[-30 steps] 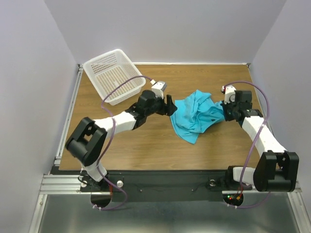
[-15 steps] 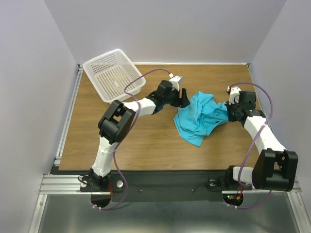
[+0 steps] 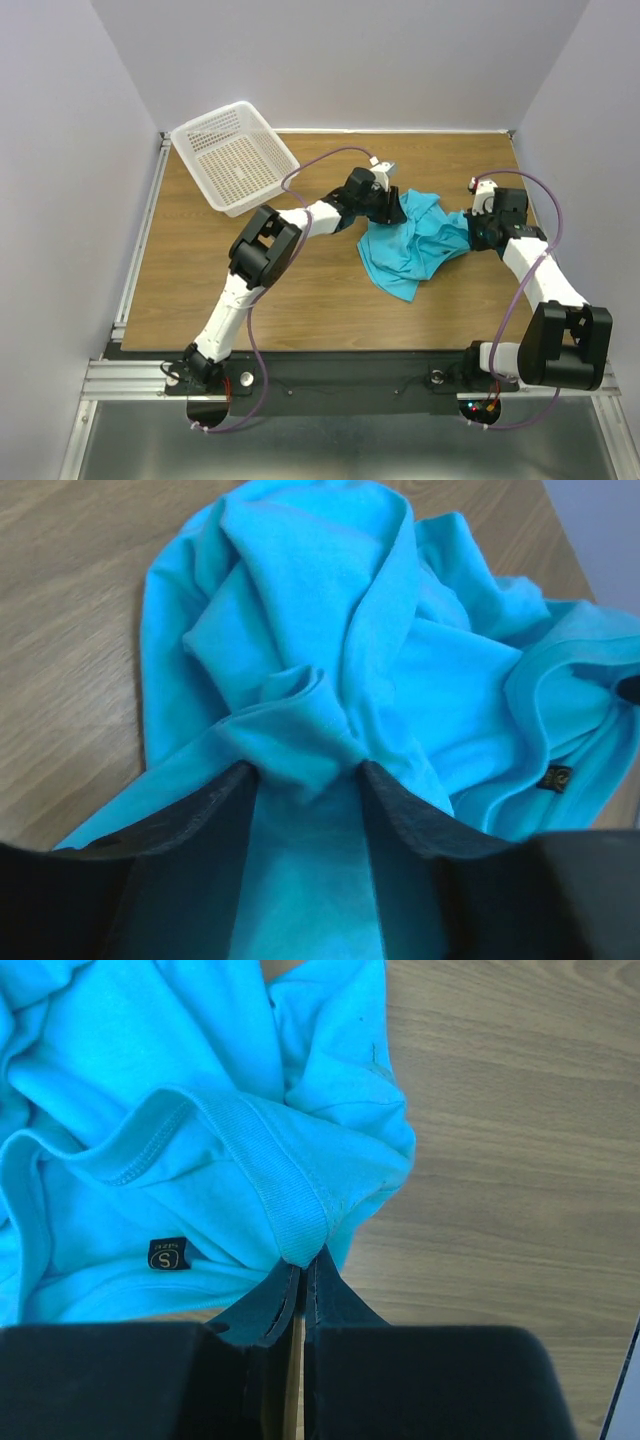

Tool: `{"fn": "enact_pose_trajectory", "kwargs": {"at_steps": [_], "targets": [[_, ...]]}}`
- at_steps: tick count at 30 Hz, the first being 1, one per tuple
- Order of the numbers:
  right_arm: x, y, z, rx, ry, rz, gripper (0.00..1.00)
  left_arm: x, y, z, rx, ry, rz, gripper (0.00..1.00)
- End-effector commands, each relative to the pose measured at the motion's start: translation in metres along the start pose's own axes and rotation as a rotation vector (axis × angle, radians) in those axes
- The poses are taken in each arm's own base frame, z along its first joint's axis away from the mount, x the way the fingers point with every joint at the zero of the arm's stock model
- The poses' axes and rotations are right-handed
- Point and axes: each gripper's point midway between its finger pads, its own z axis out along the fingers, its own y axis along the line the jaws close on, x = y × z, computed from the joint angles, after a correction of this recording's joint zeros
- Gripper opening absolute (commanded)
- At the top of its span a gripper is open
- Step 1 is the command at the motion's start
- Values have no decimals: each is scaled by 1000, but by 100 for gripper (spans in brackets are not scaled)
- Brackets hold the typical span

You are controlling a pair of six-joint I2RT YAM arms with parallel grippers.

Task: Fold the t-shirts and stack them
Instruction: Flatten the tshirt out

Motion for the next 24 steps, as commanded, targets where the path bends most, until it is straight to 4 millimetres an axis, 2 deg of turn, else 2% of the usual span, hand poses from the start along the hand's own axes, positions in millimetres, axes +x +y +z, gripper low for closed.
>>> {"fn": "enact_pose_trajectory", "kwargs": {"at_steps": [1,3,4,6,9,10,13,14,15,16,17,18,19,22,23,24], "targets": [[-12,-4,0,2,-46,18,1,-15,-25,10,53,-7,0,41],[-12,-5,0,4,-46,22,1,-13,-24,10,49,-1,-3,22],[-12,-7,0,8,-47,23,1,-12,-21,7,33,0,6,1],[-13,-10,-1,22,-48,23,1,-16,-20,-3,9,-22,29,0],[-20,-21,-4,60,-63,17,1,-36,-22,-41,-59,-102,82,0],[-24,-27,-5,77,-72,21,1,-43,-23,-65,-102,-137,97,0],[-38,-41,-7,106,-97,28,1,-53,-15,-107,-206,-201,136,0],[-39,-43,-3,102,-91,26,1,-50,-15,-133,-233,-220,142,0],[-49,-48,-4,109,-109,25,1,-51,-11,-148,-270,-241,140,0],[-52,-49,-1,106,-109,23,1,-47,-9,-160,-294,-248,136,0],[-58,-51,0,106,-118,17,1,-36,-8,-180,-313,-246,128,0],[-56,-51,9,94,-100,15,0,-31,-6,-189,-330,-245,119,0],[-65,-55,10,98,-119,9,1,-17,-1,-206,-358,-237,101,0],[-67,-61,26,90,-94,9,1,5,5,-226,-388,-217,59,0],[-74,-64,29,90,-103,5,1,22,7,-237,-399,-202,23,0],[-71,-68,36,88,-89,12,1,25,4,-248,-404,-213,9,0]]}}
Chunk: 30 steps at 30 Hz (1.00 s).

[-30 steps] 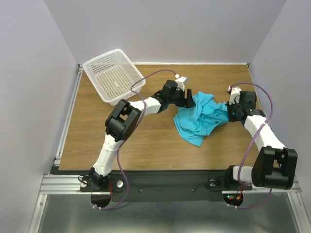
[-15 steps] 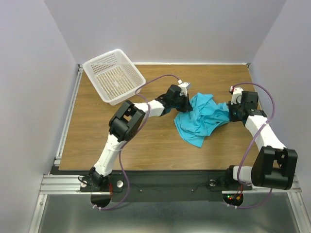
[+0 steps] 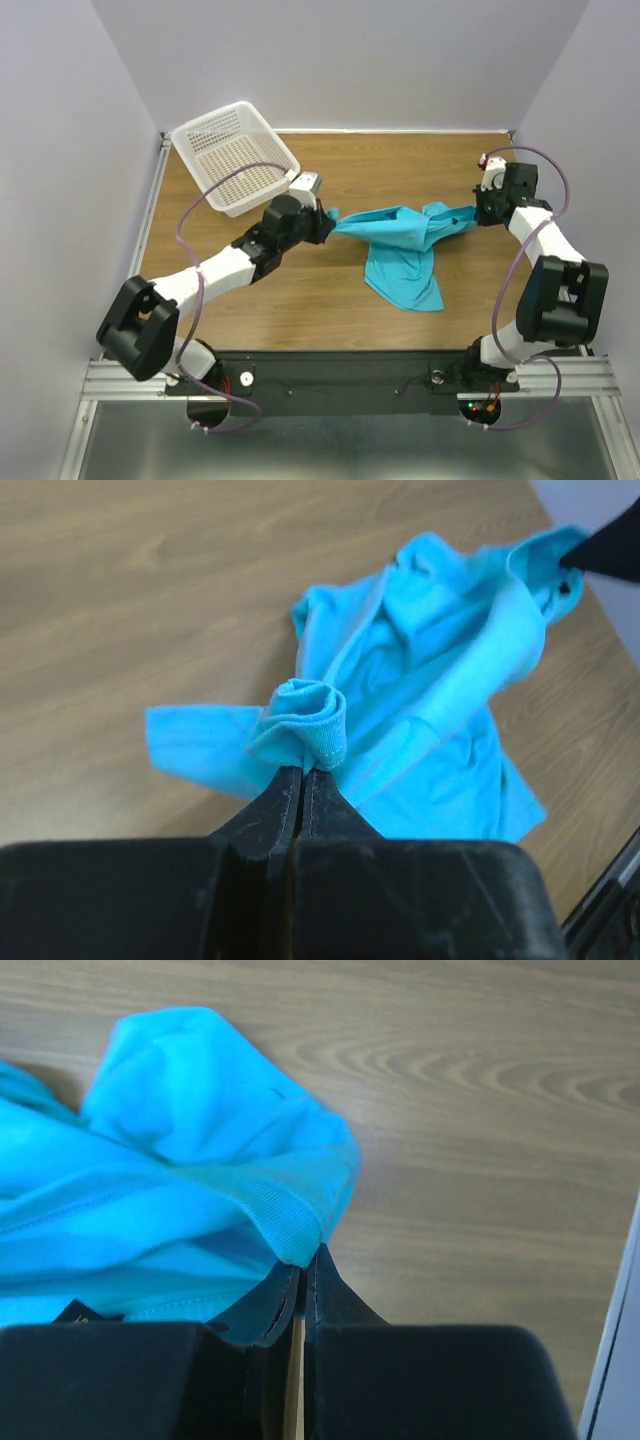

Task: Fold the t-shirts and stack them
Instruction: Flatten the tshirt out

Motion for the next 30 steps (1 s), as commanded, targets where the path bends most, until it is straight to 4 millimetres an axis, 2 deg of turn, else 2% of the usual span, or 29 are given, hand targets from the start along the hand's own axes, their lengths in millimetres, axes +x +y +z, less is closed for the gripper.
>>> {"fn": "enact_pose_trajectory", "kwargs": {"at_steps": [1,2,4,5,7,9,12,13,15,16,17,19,23,24,25,26,28,29,30], "targets": [[-28,-21,15,27,-61,-21,1,51,32,-29,-121,91,-69,0],[-30,-22,18,19,-62,-24,1,63,36,-40,-137,108,-100,0],[-25,-14,22,-40,-60,-35,1,73,37,-51,-141,127,-133,0],[-13,-3,24,-93,-47,-54,1,83,38,-58,-144,145,-168,0],[-1,10,23,-154,-41,-68,1,94,32,-64,-110,181,-199,0],[23,26,15,-214,-9,-94,1,104,26,-70,-75,228,-220,0],[38,31,-5,-208,-18,-147,1,109,19,-74,-41,262,-225,0],[54,35,-9,-209,1,-167,1,107,13,-78,-10,273,-212,10],[58,32,-23,-168,-14,-195,1,100,8,-82,13,265,-192,28],[64,31,-25,-158,-5,-204,1,96,4,-84,34,258,-167,45],[76,32,-26,-154,21,-210,1,82,-1,-89,49,224,-147,52],[85,30,-30,-139,44,-217,10,63,-6,-95,67,170,-104,66],[88,37,-32,-168,49,-198,45,20,-19,-92,93,71,-47,73],[82,39,-34,-180,32,-191,60,12,-20,-88,98,55,-20,73],[79,40,-34,-187,25,-185,68,6,-21,-83,98,44,-8,74],[76,42,-36,-192,19,-166,92,-6,-26,-70,107,34,4,74],[65,43,-39,-200,-6,-148,98,-15,-31,-51,126,36,36,74],[62,45,-41,-206,-14,-128,100,-24,-36,-28,139,41,50,74],[58,48,-43,-221,-24,-116,100,-27,-38,-16,150,48,73,74]]}}
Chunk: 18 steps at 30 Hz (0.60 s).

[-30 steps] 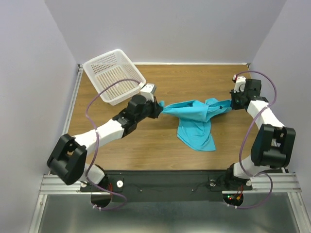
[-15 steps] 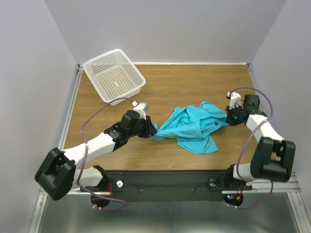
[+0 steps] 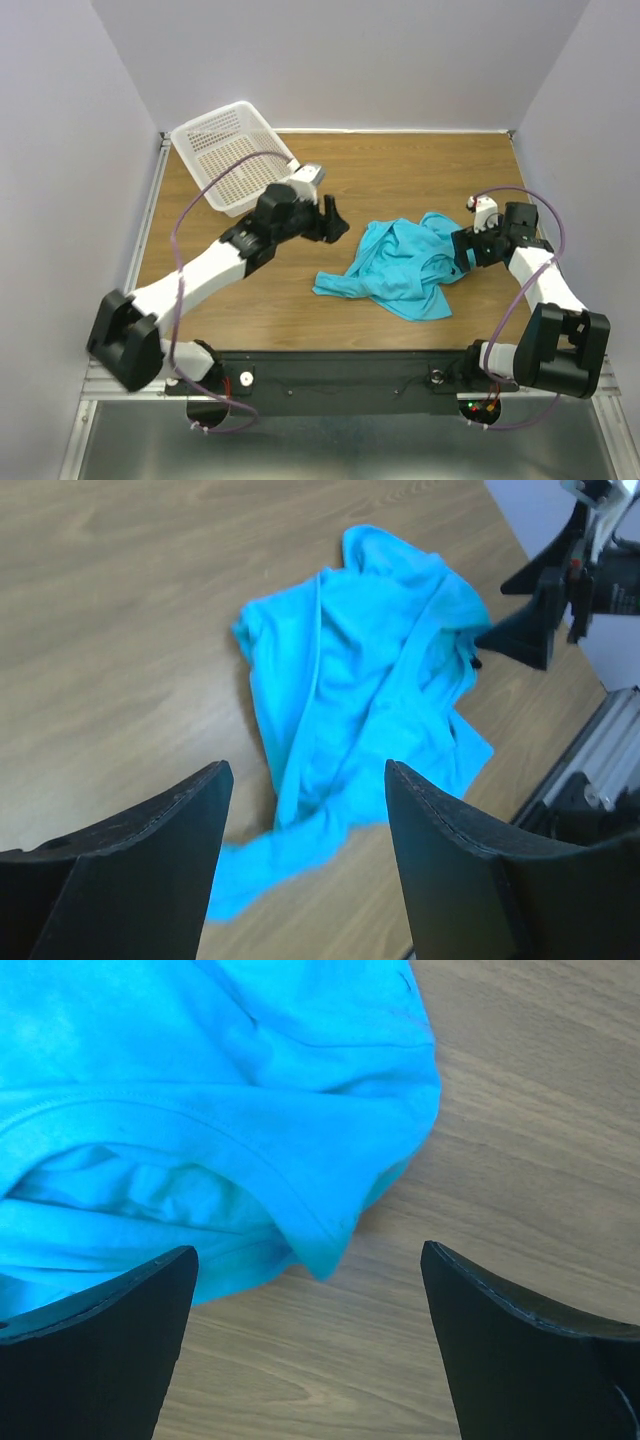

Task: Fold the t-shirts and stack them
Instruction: Flatten the tshirt out

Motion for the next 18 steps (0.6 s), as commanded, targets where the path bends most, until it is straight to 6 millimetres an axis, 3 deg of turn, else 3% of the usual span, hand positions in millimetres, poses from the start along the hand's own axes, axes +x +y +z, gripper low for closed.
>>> {"fn": "enact_pose_trajectory", "kwargs": {"at_steps": [1,2,3,4,5,7,13,18], "targets": [[-34,-1,-14,-15,-98,43,100,-15,-3,67,62,41,105,74],[-35,1,-14,-24,-98,73,100,-39,-15,81,100,15,124,73],[-36,3,-12,-36,-97,93,100,-39,-17,95,118,35,137,73],[-39,3,-11,-43,-98,116,100,-18,-10,119,130,111,125,73],[-40,5,-9,-52,-93,162,100,-35,-20,129,162,90,138,73],[-39,4,-1,-64,-65,249,100,-29,-19,155,176,132,151,73],[-34,-7,16,-29,7,402,97,-10,-19,189,182,191,183,73],[-21,-21,28,24,64,490,88,11,-24,212,195,232,198,73]]}}
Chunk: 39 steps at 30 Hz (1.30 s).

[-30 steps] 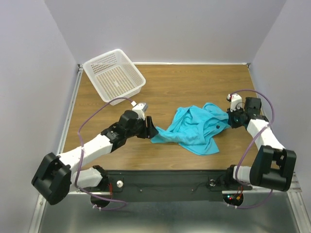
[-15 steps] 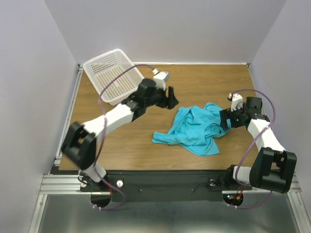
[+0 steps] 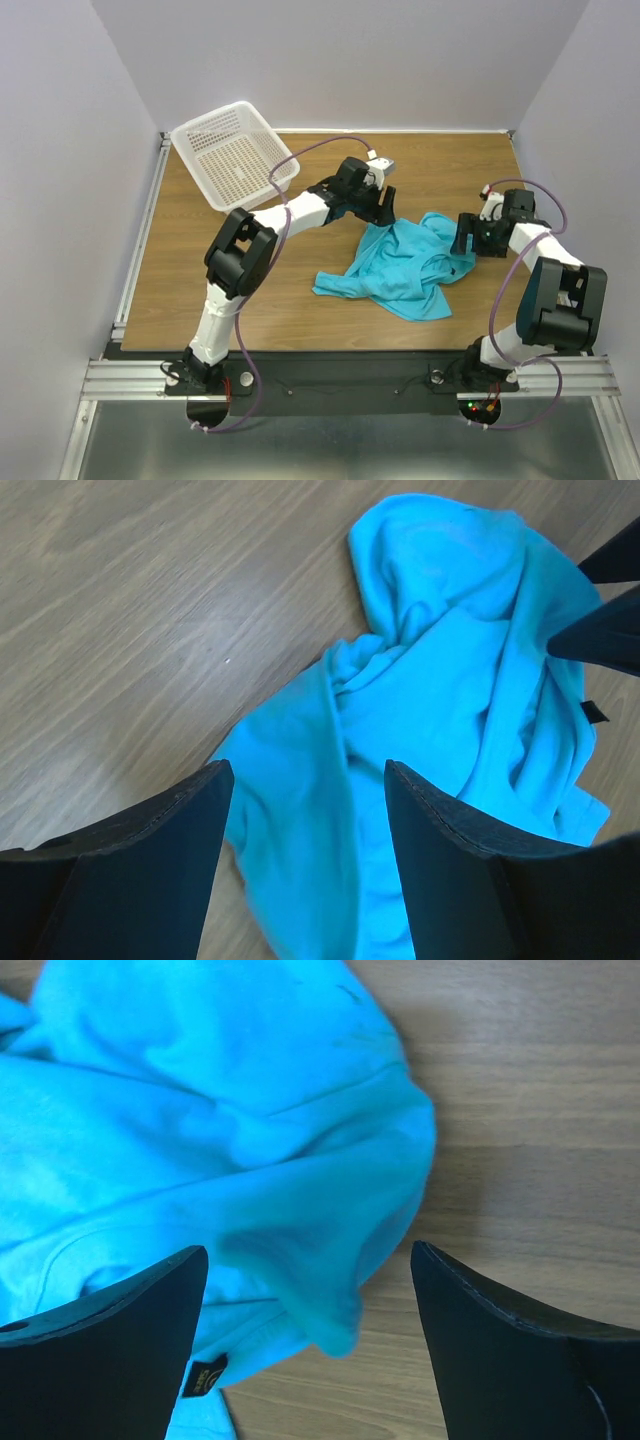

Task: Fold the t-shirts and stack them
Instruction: Flatten the tshirt out

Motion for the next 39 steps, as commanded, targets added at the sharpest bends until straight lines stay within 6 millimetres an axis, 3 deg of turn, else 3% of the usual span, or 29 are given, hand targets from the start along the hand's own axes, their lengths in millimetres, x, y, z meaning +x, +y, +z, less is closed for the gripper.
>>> {"fn": "enact_pose_trajectory", "kwargs": {"at_steps": [1,8,13,15,16,18,19,21,22,23,25,28,29,30,32,33,34,35,36,38,39], "targets": [[-19,-17,-3,74,-38,90,88,-27,-26,4,55,-52,79,73],[-28,-25,19,63,-1,137,76,-6,1,32,-54,8,83,66],[-30,-20,29,13,18,156,54,0,7,38,-68,30,90,52],[-29,-19,30,7,20,153,38,1,7,38,-67,32,92,34],[-30,-18,30,-2,19,148,31,1,7,37,-69,31,95,20],[-33,-16,27,-10,4,128,12,-5,7,31,-87,14,101,6],[-37,-15,24,-14,-8,117,8,-8,8,29,-99,5,101,0],[-47,-14,15,-14,-46,70,1,-25,8,12,-143,-47,112,0],[-55,-12,9,-21,-71,43,1,-47,5,-6,-169,-108,122,0],[-61,-11,5,-22,-90,24,1,-41,8,-13,-189,-103,115,0],[-80,-7,-9,-36,-149,-33,0,-56,13,-35,-215,-162,89,0],[-98,-2,-21,-51,-202,-89,1,-68,16,-76,-225,-239,59,0],[-111,-1,-26,-52,-230,-104,1,-83,8,-98,-215,-294,56,0],[-115,-1,-28,-55,-238,-114,0,-67,14,-103,-222,-273,40,0],[-125,1,-32,-61,-260,-127,1,-71,6,-130,-196,-310,32,0],[-133,1,-35,-59,-275,-138,1,-54,16,-135,-205,-289,5,0],[-136,0,-35,-58,-280,-145,1,-48,13,-141,-179,-283,1,0],[-140,0,-36,-55,-285,-148,1,-52,9,-158,-170,-313,-2,0],[-146,-1,-39,-51,-299,-165,1,-33,14,-160,-175,-284,-25,0],[-150,-1,-41,-49,-310,-186,1,-28,6,-182,-159,-311,-32,0],[-154,-1,-44,-44,-320,-204,1,-10,12,-186,-171,-292,-69,0]]}}
